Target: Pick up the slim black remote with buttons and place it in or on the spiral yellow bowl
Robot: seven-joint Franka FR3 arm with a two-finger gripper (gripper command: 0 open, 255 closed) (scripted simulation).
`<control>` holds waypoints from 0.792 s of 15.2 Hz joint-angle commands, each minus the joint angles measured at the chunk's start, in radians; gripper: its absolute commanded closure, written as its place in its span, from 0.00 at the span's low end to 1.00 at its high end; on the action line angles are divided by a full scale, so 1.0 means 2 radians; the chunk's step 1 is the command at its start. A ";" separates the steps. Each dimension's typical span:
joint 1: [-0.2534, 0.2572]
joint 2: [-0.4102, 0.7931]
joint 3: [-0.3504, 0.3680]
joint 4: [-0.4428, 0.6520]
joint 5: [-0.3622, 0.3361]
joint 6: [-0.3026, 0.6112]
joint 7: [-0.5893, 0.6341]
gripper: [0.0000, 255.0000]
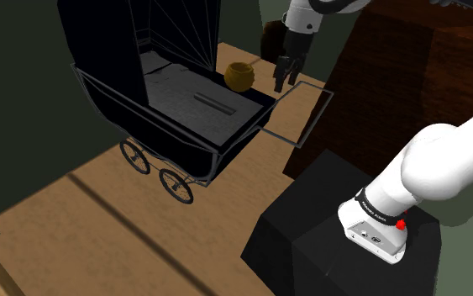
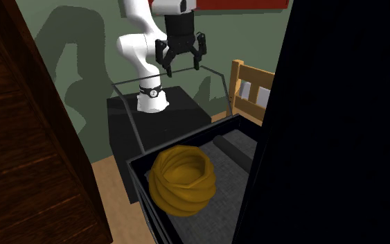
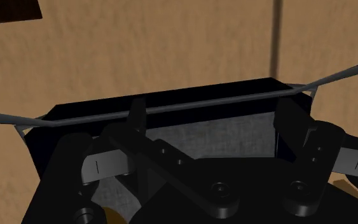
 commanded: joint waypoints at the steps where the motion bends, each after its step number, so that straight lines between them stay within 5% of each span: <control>1: 0.002 0.037 0.003 0.016 0.001 0.024 0.001 0.00; 12: 0.014 0.243 0.017 0.163 -0.005 0.097 0.018 0.00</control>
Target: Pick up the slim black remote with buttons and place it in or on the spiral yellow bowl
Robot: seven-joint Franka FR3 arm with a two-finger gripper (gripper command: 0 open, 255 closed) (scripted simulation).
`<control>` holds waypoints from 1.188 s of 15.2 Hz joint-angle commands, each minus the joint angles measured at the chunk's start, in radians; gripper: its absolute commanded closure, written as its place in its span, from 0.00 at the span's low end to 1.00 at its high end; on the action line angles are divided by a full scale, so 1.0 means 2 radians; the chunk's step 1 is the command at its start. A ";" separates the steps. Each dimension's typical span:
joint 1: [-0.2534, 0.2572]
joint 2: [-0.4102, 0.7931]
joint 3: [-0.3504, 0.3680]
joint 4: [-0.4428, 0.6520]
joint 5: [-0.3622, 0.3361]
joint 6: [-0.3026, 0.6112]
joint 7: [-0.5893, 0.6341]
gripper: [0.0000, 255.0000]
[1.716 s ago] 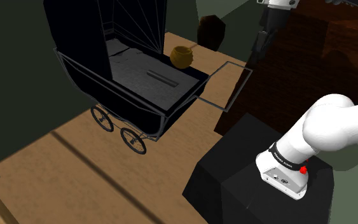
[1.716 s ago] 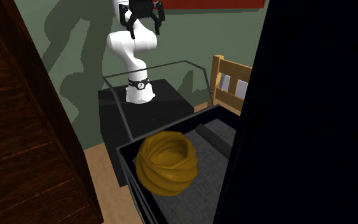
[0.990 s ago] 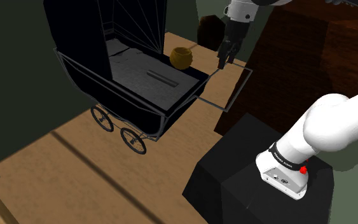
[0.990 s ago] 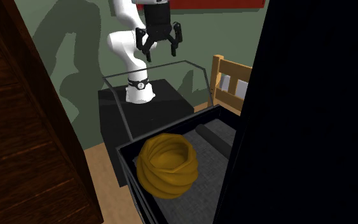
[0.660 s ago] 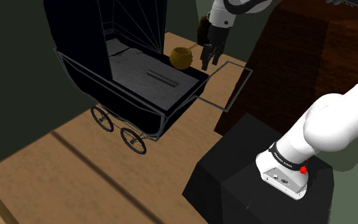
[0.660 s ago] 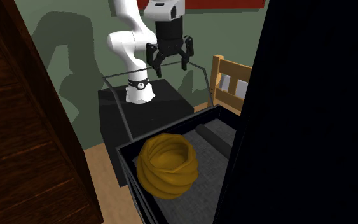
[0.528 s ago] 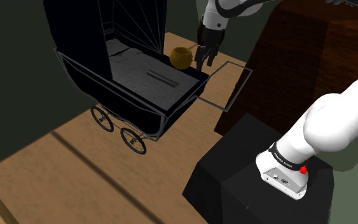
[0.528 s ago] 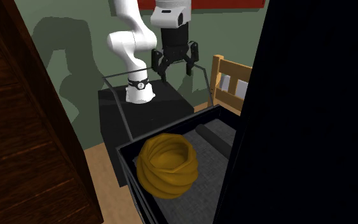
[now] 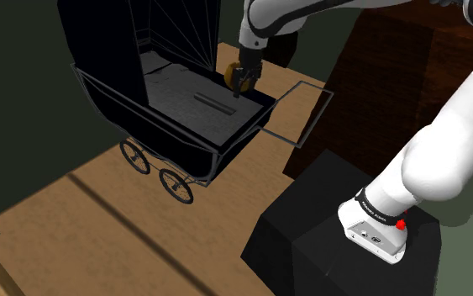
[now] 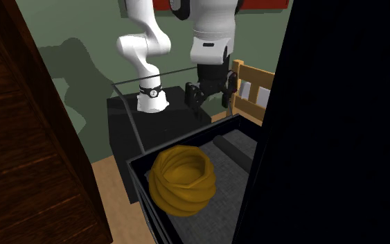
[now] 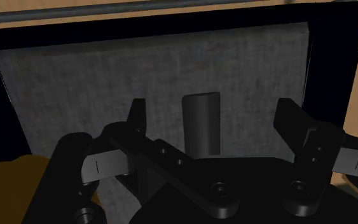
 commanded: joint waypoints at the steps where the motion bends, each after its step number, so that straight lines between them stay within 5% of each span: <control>1: 0.003 0.042 0.002 0.042 -0.003 0.004 0.005 0.00; 7: 0.013 0.159 0.005 0.162 -0.012 0.007 0.015 0.00; 18: 0.015 0.179 0.005 0.139 -0.012 0.050 0.015 0.00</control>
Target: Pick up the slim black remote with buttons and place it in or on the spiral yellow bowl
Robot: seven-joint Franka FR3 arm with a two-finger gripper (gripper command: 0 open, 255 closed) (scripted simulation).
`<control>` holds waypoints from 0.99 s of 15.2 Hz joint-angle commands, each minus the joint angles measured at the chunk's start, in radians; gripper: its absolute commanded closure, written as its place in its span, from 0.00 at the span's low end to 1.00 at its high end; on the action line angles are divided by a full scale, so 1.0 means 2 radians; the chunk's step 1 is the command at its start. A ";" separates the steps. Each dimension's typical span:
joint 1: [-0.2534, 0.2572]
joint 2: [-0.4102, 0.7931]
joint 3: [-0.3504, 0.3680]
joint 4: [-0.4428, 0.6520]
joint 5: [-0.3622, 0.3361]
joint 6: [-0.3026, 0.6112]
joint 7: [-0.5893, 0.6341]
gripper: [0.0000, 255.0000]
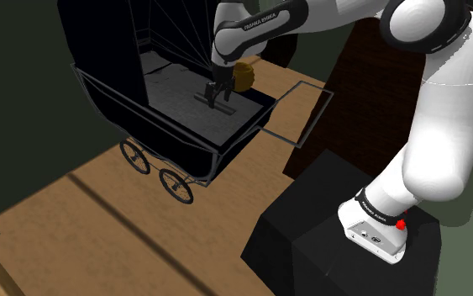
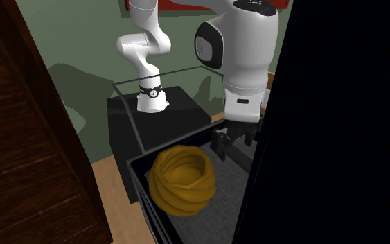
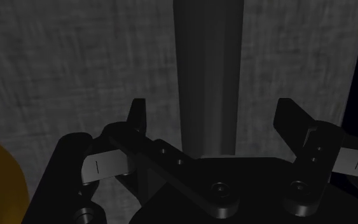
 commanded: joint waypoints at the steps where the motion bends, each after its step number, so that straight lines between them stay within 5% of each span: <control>1: 0.000 0.001 0.000 0.000 0.000 0.001 0.000 0.00; 5: 0.000 0.001 0.000 0.000 0.000 0.001 0.000 0.00; 6: 0.000 0.001 0.000 0.000 0.000 0.001 0.000 1.00; 15: 0.000 0.001 0.000 0.000 0.000 0.001 0.000 1.00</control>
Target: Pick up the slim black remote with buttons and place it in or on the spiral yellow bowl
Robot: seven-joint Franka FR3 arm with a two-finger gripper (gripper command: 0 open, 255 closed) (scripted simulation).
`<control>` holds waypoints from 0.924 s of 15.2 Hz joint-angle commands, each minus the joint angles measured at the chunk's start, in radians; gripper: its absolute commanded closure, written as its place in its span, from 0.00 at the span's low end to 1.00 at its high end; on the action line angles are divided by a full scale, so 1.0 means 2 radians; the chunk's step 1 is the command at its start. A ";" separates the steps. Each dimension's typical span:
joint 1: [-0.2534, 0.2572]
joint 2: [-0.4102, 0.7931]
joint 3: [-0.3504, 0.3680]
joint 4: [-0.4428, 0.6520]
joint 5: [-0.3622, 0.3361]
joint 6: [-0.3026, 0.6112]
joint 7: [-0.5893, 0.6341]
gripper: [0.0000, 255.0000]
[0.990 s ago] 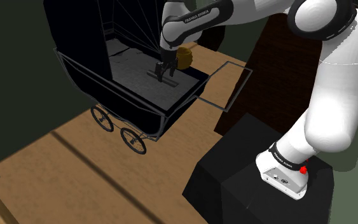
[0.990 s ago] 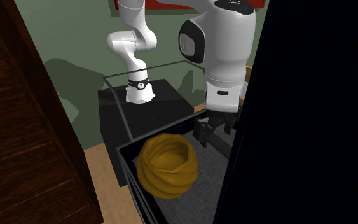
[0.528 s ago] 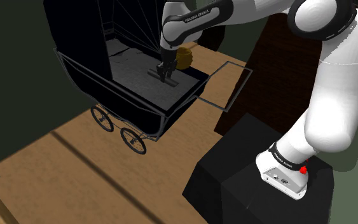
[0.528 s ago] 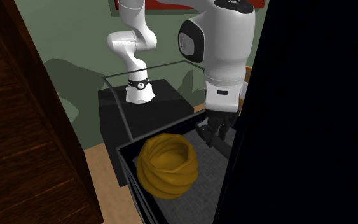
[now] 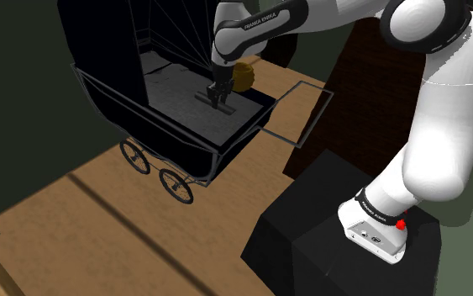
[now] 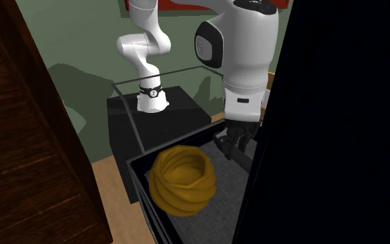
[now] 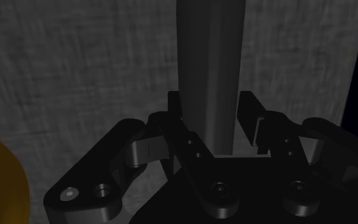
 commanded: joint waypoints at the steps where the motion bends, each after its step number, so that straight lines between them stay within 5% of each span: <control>1: 0.000 -0.002 0.000 0.002 0.000 -0.005 0.001 1.00; 14: -0.001 -0.037 0.001 0.039 0.000 -0.078 0.005 1.00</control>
